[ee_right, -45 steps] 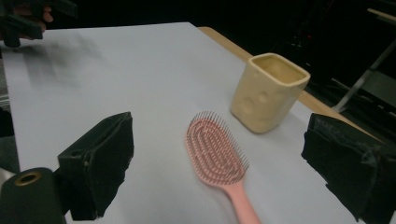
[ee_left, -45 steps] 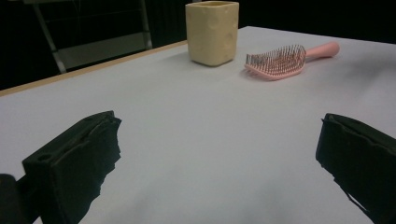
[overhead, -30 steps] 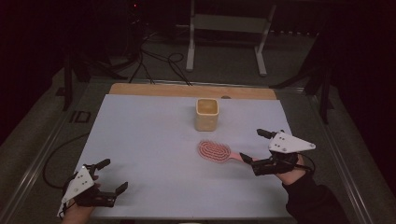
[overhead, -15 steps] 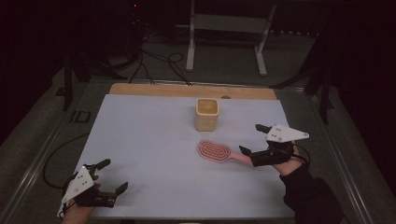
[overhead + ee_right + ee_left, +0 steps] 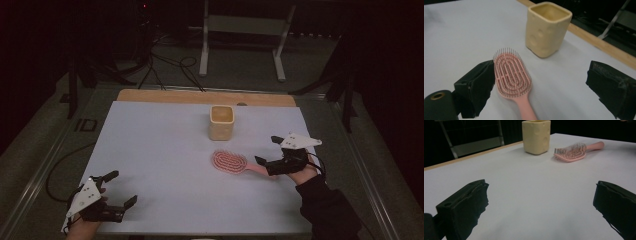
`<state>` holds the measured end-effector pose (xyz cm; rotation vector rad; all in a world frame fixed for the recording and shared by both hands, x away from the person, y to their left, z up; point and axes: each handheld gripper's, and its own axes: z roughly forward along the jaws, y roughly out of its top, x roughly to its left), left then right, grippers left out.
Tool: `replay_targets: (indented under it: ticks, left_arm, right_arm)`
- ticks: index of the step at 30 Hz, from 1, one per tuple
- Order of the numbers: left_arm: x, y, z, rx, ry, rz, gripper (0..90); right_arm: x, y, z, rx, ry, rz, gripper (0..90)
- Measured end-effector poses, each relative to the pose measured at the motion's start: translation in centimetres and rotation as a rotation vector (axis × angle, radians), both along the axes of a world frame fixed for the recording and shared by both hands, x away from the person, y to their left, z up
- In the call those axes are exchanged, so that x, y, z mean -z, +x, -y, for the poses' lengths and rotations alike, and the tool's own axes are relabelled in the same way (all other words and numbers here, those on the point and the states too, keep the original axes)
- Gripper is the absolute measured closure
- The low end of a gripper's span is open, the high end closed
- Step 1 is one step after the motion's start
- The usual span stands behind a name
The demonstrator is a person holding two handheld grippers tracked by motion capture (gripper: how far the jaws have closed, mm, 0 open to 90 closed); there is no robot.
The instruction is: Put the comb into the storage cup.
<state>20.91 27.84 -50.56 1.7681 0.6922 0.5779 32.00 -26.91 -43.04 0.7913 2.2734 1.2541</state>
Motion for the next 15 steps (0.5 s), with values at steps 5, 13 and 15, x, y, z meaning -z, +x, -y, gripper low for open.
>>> replay_targets:
  ticks: [5, 13, 15]
  left_arm:
    - [0.0, 0.0, 0.0, -0.001, -0.001, -0.003, 0.0]
    - [0.0, 0.0, 0.0, 0.000, -0.004, -0.001, 0.0]
    - [0.1, 0.1, 0.0, -0.001, -0.003, -0.004, 0.0]
  right_arm:
    - [1.2, 0.6, 0.4, 0.028, -0.009, -0.022, 8.2]
    - [3.9, 1.5, 1.0, 0.056, -0.019, -0.080, 8.7]
    - [4.3, 1.6, 1.1, 0.059, -0.035, -0.090, 12.6]
